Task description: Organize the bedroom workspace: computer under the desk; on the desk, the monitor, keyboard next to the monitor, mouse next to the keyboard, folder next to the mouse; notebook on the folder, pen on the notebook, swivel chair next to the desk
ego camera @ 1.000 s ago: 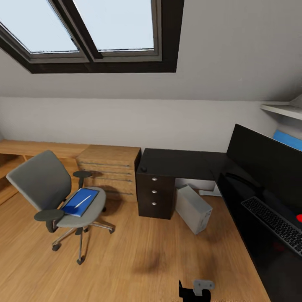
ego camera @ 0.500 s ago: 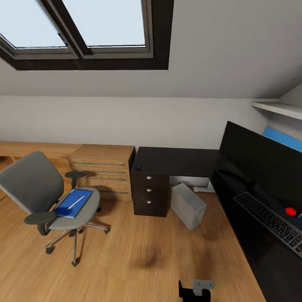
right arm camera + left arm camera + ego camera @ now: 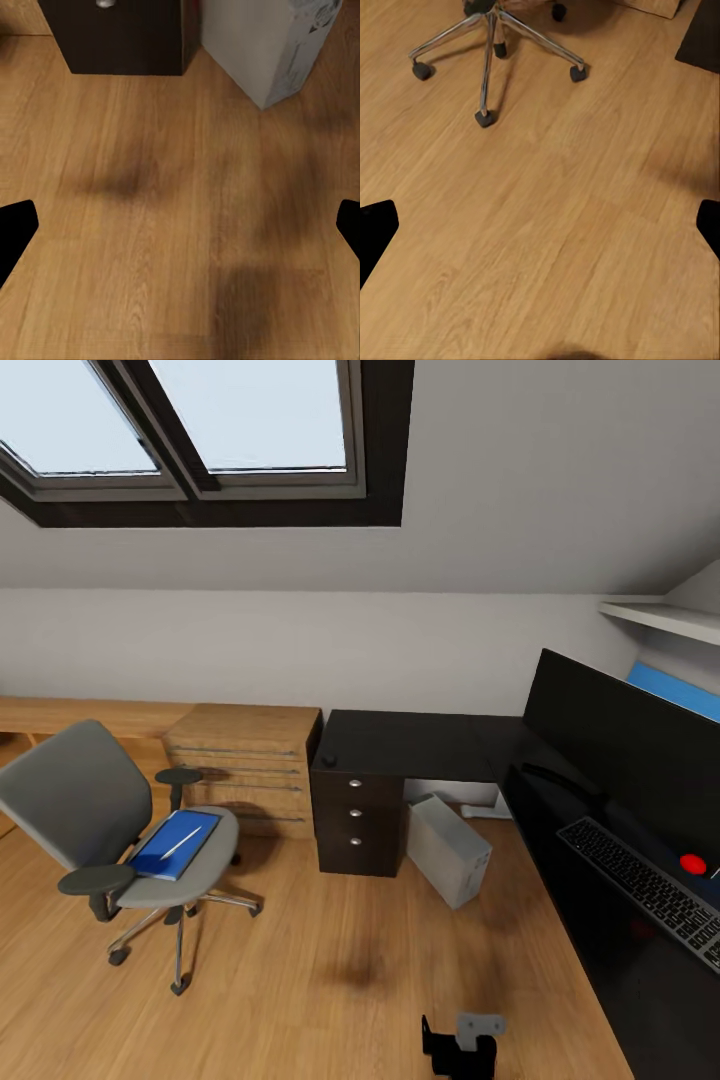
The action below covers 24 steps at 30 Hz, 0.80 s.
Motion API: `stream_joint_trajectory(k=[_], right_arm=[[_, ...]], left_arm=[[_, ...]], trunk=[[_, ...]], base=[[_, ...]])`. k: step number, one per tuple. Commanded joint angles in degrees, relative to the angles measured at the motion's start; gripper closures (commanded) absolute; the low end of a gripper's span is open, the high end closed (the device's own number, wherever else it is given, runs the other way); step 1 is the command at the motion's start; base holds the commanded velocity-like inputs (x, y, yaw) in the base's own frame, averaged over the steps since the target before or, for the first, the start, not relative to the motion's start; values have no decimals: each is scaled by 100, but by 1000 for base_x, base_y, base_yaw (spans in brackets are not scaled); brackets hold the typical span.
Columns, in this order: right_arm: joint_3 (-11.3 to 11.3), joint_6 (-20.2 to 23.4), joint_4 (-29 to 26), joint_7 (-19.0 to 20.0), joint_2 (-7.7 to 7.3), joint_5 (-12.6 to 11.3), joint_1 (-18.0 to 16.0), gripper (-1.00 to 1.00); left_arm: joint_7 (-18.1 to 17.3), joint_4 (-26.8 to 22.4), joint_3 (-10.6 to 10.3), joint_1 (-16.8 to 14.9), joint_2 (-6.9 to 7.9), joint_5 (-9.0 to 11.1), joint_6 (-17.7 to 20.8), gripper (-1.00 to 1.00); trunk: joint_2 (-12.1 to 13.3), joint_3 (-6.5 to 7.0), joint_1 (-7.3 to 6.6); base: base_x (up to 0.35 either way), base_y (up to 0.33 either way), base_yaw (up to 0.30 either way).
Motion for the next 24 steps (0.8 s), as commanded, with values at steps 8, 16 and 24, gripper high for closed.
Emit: stream_joint_trajectory(k=[8, 16, 24], right_arm=[[61, 458, -1290, -69, -27, -75, -30, -100], [47, 2099, -2325, -155, -93, -91, -295, -100], [11, 3673, -2670, -302, -80, -154, -1029, -100]], left_arm=[[70, -1755, -19, -7, 23, -6, 1457, -100], [265, -3711, 127, -6, 243, -1, 3310, -100], [529, -5568, 465, -8, 288, -1, 4638, -100]], trunk=[[-12, -13, 3], [-12, -13, 3], [-12, -13, 3]], base=[[0, 0, 0], [0, 0, 0], [0, 0, 0]])
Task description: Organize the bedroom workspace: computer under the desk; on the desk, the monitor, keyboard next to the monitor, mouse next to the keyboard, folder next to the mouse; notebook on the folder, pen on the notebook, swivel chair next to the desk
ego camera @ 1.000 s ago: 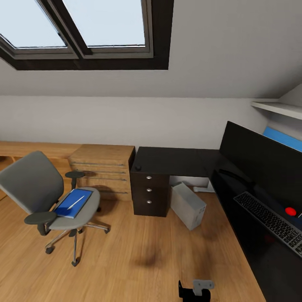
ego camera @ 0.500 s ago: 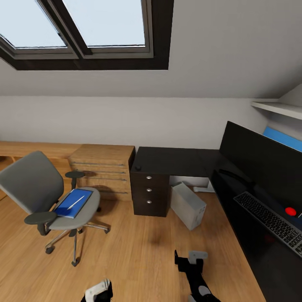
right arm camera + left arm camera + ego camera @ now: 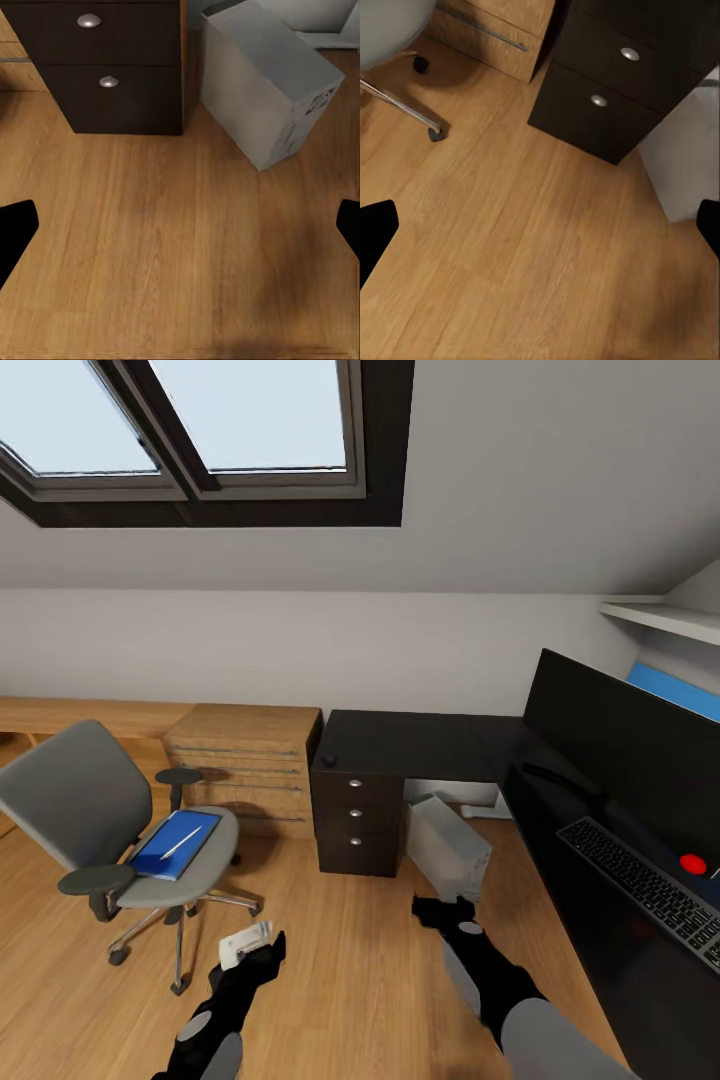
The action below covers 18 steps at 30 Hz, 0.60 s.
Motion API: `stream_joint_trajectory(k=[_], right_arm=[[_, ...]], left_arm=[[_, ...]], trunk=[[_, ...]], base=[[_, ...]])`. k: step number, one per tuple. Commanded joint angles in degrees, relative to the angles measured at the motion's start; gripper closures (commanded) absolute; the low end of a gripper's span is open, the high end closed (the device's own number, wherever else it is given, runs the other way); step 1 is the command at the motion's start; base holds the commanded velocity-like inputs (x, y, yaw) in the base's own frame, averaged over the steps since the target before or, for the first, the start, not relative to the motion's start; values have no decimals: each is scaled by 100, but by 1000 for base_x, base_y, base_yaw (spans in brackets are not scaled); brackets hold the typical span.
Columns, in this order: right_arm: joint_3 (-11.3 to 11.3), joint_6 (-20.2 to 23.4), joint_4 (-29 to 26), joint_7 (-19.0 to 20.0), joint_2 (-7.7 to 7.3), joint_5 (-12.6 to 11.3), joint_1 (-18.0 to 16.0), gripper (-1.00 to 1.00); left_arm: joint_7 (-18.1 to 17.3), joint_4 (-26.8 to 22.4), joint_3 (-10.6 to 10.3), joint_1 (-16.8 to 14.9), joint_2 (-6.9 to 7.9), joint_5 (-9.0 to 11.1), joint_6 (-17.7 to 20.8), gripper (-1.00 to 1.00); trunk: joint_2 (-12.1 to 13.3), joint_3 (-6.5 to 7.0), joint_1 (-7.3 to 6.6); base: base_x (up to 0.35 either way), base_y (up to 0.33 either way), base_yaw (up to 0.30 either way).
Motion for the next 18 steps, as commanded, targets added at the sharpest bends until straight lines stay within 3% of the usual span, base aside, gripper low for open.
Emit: stream_joint_trajectory(k=[1, 3, 4, 8, 14, 18], right_arm=[[16, 250, -22, -90, -6, -97, -89, -100], [-109, 629, -38, -158, -10, -218, -228, -100], [-290, 893, -60, -211, -14, -382, -322, -100], [-592, 1202, -136, -251, -24, -635, -419, -100], [-756, 1322, -215, -253, -32, -758, -459, -100], [-795, 1328, -237, -228, -33, -784, -467, -100]], left_arm=[[58, -197, 12, -4, 7, 35, 137, -100], [74, -490, 54, -3, 12, 39, 319, -100], [80, -683, 90, -2, 20, 52, 439, -100], [107, -829, 122, -5, 24, 52, 566, -100], [165, -807, 147, -4, 58, 43, 643, -100], [187, -799, 146, -2, 161, 41, 658, -100]], trunk=[[-13, -14, 4], [-13, -14, 4], [-13, -14, 4], [-13, -14, 4], [-13, -14, 4], [-13, -14, 4]], base=[[0, 0, 0], [0, 0, 0], [0, 0, 0], [0, 0, 0], [0, 0, 0], [0, 0, 0]])
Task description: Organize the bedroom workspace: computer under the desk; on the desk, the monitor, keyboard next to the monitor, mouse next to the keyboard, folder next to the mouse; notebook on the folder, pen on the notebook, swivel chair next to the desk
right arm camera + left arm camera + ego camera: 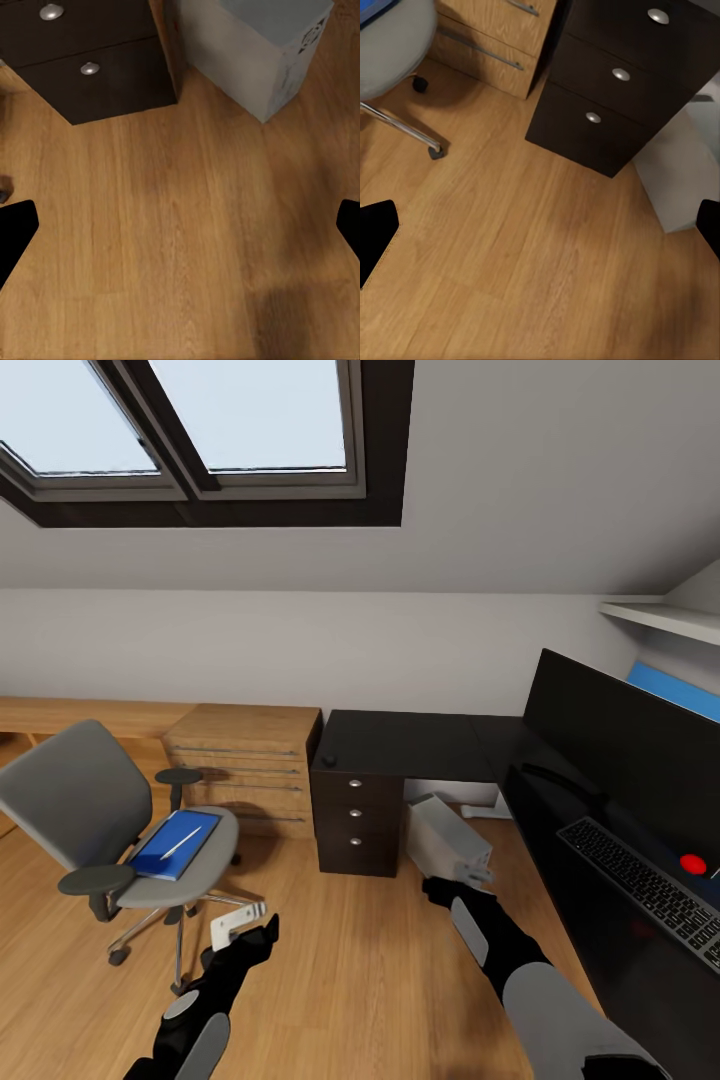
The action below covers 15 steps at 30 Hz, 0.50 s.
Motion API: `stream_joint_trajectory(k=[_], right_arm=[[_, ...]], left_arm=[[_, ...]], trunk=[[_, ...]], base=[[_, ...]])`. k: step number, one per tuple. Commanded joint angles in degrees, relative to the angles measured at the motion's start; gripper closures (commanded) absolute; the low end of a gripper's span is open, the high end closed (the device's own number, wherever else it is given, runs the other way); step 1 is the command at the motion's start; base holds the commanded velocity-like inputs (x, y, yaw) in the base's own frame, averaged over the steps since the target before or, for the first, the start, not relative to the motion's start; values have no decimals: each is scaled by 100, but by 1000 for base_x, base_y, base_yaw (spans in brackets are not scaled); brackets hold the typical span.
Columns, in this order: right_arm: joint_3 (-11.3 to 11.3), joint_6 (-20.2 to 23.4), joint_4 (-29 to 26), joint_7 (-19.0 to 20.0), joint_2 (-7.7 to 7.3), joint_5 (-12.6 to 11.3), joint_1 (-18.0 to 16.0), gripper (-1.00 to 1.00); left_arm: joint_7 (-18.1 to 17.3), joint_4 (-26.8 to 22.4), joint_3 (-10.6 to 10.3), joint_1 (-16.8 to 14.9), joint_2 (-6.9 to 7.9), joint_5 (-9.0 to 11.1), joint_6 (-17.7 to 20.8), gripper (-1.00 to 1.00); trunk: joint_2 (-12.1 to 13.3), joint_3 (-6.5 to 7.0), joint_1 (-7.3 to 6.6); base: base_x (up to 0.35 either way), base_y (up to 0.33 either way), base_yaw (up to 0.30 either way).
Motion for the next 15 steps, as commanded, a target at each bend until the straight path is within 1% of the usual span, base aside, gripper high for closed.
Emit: stream_joint_trajectory(k=[1, 3, 7, 8, 10, 11, 15], right_arm=[[-11, 26, -14, -9, 3, -39, -4, -100], [-24, 27, -18, 89, 9, -37, -6, -100], [-35, -30, -22, 74, 22, -36, -7, -100], [-37, -216, -9, 70, 27, -40, -7, -100], [-37, -332, -2, 71, 28, -42, -4, -100], [-37, -426, 7, 75, 26, -43, -6, -100], [-37, -474, 18, 75, 27, -44, -4, -100]], left_arm=[[51, -8, -19, -6, 19, 43, 14, -100], [59, 22, -30, -5, 51, 57, 12, -100], [73, 265, -91, -5, 37, 54, -4, -100], [94, 406, -242, -5, 34, 48, -12, -100], [101, 441, -298, -5, 36, 42, -14, -100], [103, 466, -333, -5, 37, 42, -15, -100], [104, 479, -350, -5, 38, 44, -15, -100]], trunk=[[-13, -13, 4], [-13, -13, 4], [-13, -13, 4], [-13, -13, 4], [-13, -13, 4], [-13, -13, 4], [-13, -13, 4]], base=[[0, 0, 0], [30, 0, 0], [259, 0, 0], [309, 0, 0], [316, 0, -8], [321, 0, -150], [238, 0, -212]])
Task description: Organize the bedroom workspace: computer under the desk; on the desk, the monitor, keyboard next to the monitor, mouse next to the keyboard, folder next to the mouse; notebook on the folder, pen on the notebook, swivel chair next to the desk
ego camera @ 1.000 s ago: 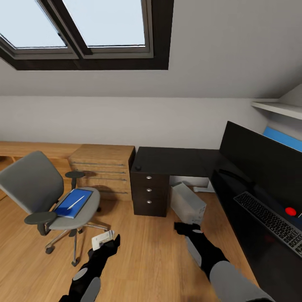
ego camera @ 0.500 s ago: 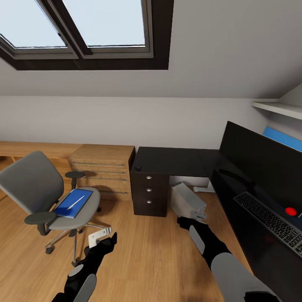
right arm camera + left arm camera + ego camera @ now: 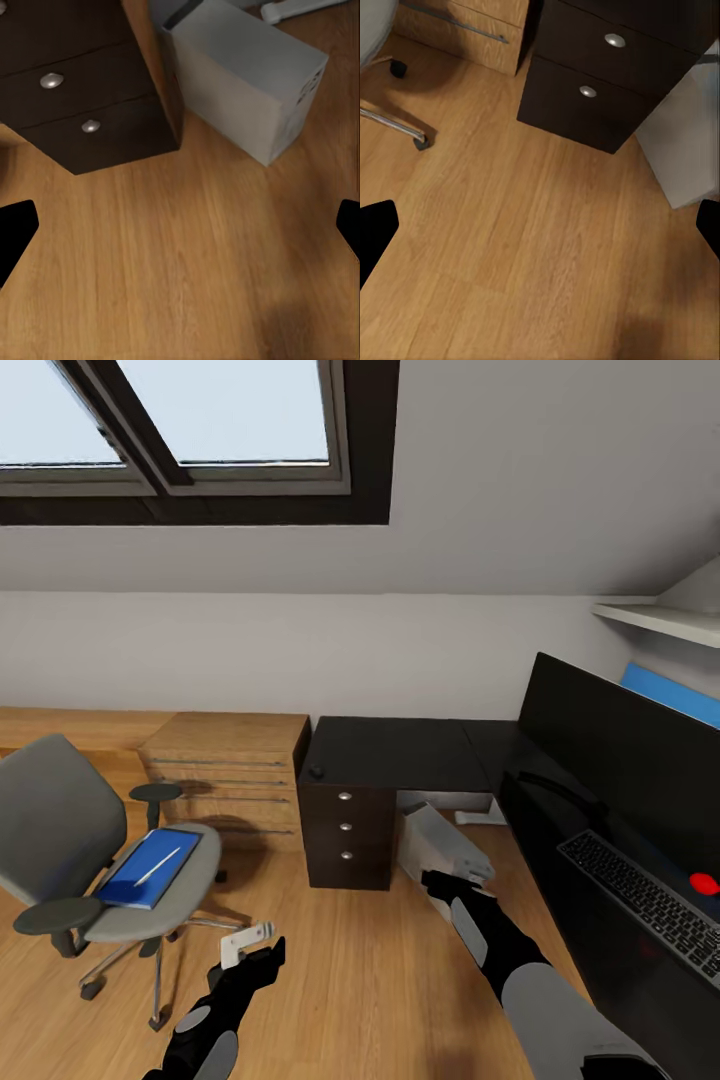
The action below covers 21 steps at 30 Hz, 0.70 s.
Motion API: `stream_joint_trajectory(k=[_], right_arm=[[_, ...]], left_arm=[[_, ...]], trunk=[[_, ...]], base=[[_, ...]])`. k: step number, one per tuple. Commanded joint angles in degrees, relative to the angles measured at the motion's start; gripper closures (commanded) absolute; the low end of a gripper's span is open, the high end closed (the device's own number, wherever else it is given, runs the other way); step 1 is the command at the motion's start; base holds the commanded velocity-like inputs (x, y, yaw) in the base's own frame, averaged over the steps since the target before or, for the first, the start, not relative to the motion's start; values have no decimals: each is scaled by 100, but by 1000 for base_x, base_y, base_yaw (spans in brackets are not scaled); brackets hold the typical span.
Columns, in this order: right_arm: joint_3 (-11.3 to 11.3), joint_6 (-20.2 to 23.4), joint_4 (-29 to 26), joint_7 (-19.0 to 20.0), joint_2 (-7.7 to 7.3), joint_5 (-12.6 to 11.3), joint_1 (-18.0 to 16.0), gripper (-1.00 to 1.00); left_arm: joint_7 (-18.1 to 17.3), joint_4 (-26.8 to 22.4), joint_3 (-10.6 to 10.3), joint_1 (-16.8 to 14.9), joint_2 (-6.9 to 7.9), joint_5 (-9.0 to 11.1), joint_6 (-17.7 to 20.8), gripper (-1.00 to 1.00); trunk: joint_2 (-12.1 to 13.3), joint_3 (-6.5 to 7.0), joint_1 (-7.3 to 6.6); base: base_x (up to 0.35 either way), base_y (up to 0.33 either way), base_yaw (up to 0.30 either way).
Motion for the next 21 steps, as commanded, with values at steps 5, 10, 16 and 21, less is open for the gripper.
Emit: stream_joint_trajectory(k=[5, 10, 16, 21], right_arm=[[-12, 13, 1, -13, 3, -30, -4, -100], [-9, 10, 19, -23, 13, -30, 0, -100], [-4, 10, 25, -27, 22, -30, 1, -100], [-3, 10, 21, -30, 7, -15, 1, -100]], left_arm=[[49, -8, -21, -5, 8, 40, 7, -100], [50, -9, -18, -5, 8, 40, 0, -100], [50, -21, -13, -5, 13, 39, -4, -100], [43, -49, -5, -5, 16, 40, -5, -100]], trunk=[[-13, -13, 5], [-13, -13, 5], [-13, -13, 5], [-13, -13, 5]], base=[[49, 0, -254], [10, 0, -261], [2, 0, -164], [19, 0, -17]])
